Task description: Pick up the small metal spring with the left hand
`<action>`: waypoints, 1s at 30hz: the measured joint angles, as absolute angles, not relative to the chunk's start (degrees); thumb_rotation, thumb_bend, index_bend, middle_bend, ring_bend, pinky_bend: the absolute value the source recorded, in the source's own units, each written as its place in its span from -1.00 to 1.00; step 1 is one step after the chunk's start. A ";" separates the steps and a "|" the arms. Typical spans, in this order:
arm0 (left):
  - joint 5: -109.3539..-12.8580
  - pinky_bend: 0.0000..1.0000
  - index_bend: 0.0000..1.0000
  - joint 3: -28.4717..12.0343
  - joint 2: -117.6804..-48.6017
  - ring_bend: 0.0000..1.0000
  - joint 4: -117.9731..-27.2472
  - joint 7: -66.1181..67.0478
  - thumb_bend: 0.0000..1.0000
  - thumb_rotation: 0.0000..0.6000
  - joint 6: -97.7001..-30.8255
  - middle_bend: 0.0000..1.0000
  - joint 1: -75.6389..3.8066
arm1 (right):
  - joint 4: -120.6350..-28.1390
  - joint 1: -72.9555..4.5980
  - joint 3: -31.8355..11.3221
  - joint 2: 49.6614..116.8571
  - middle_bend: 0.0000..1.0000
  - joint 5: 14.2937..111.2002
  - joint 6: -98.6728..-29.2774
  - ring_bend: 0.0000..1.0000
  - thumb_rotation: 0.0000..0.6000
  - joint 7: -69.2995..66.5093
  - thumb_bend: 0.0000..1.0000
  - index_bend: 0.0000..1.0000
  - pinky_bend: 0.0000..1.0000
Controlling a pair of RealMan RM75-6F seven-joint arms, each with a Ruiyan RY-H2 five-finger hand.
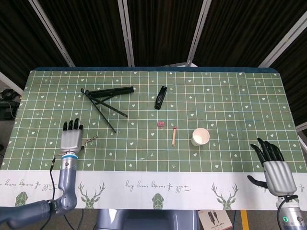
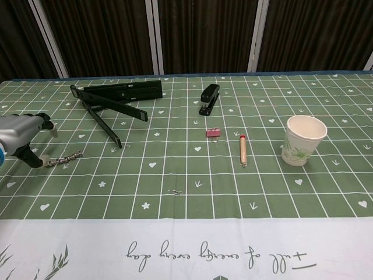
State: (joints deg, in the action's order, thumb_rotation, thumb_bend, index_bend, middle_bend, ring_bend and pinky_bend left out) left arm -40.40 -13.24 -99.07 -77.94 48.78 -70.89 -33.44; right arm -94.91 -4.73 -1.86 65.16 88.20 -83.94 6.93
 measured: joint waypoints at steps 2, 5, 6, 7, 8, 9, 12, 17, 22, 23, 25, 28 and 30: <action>-39.62 -1.00 -0.21 -13.46 -98.98 -1.00 -78.34 49.14 -0.24 1.00 -71.13 -1.00 -33.41 | -94.92 -4.69 -1.84 65.17 -1.00 88.36 -84.12 -1.00 1.00 7.02 -0.88 -0.73 -0.83; -37.48 -1.00 -0.16 -14.11 -98.91 -1.00 -79.06 49.99 -0.24 1.00 -71.42 -1.00 -33.45 | -94.91 -4.67 -1.84 65.20 -1.00 88.28 -84.09 -1.00 1.00 7.00 -0.88 -0.73 -0.83; -36.70 -1.00 -0.15 -14.31 -98.91 -1.00 -79.27 50.36 -0.24 1.00 -71.55 -1.00 -33.48 | -94.92 -4.68 -1.86 65.19 -1.00 88.22 -84.06 -1.00 1.00 6.97 -0.88 -0.73 -0.83; -35.66 -1.00 -0.13 -14.56 -98.97 -1.00 -79.49 50.95 -0.24 1.00 -71.83 -1.00 -33.54 | -94.91 -4.68 -1.90 65.19 -1.00 88.18 -84.05 -1.00 1.00 6.90 -0.88 -0.73 -0.83; -34.97 -1.00 -0.12 -14.72 -99.08 -1.00 -79.56 51.43 -0.24 1.00 -72.13 -1.00 -33.61 | -94.91 -4.69 -1.91 65.18 -1.00 88.16 -84.04 -1.00 1.00 6.84 -0.88 -0.73 -0.83; -34.47 -1.00 -0.11 -14.83 -99.28 -1.00 -79.54 51.87 -0.23 1.00 -72.49 -1.00 -33.69 | -94.92 -4.69 -1.91 65.16 -1.00 88.16 -84.02 -1.00 1.00 6.80 -0.88 -0.73 -0.83; -33.88 -1.00 -0.08 -14.93 -99.93 -1.00 -79.03 52.30 -0.24 1.00 -72.97 -1.00 -33.95 | -94.94 -4.70 -1.89 65.15 -1.00 88.26 -84.05 -1.00 1.00 6.79 -0.88 -0.73 -0.83; -33.87 -1.00 -0.07 -15.02 -100.93 -1.00 -78.05 51.97 -0.26 1.00 -73.38 -1.00 -34.30 | -94.96 -4.72 -1.85 65.14 -1.00 88.28 -83.98 -1.00 1.00 6.66 -0.88 -0.73 -0.83; -34.07 -1.00 -0.07 -15.09 -101.71 -1.00 -77.49 51.57 -0.31 1.00 -73.72 -1.00 -34.47 | -94.96 -4.75 -1.84 65.08 -1.00 88.32 -83.92 -1.00 1.00 6.53 -0.88 -0.73 -0.83; -34.04 -1.00 -0.07 -15.09 -101.86 -1.00 -77.42 51.60 -0.31 1.00 -73.87 -1.00 -34.49 | -94.96 -4.74 -1.84 65.08 -1.00 88.33 -83.94 -1.00 1.00 6.51 -0.88 -0.73 -0.83; -33.93 -1.00 -0.07 -15.09 -102.32 -1.00 -77.33 51.73 -0.31 1.00 -74.42 -1.00 -34.50 | -94.93 -4.72 -1.84 65.11 -1.00 88.37 -84.03 -1.00 1.00 6.64 -0.88 -0.73 -0.83; -33.78 -1.00 -0.07 -15.32 -102.84 -1.00 -77.40 51.70 -0.32 1.00 -75.02 -1.00 -34.50 | -95.00 -4.71 -1.85 65.11 -1.00 88.29 -83.98 -1.00 1.00 6.61 -0.88 -0.73 -0.83; -33.75 -1.00 -0.07 -15.36 -102.98 -1.00 -77.43 51.75 -0.32 1.00 -75.19 -1.00 -34.51 | -95.04 -4.71 -1.85 65.10 -1.00 88.25 -83.96 -1.00 1.00 6.63 -0.88 -0.73 -0.83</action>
State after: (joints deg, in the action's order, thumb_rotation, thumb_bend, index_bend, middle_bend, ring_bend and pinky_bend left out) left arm -33.75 -15.36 -102.98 -77.43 51.75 -75.19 -34.51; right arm -95.04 -4.71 -1.85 65.10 88.25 -83.96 6.63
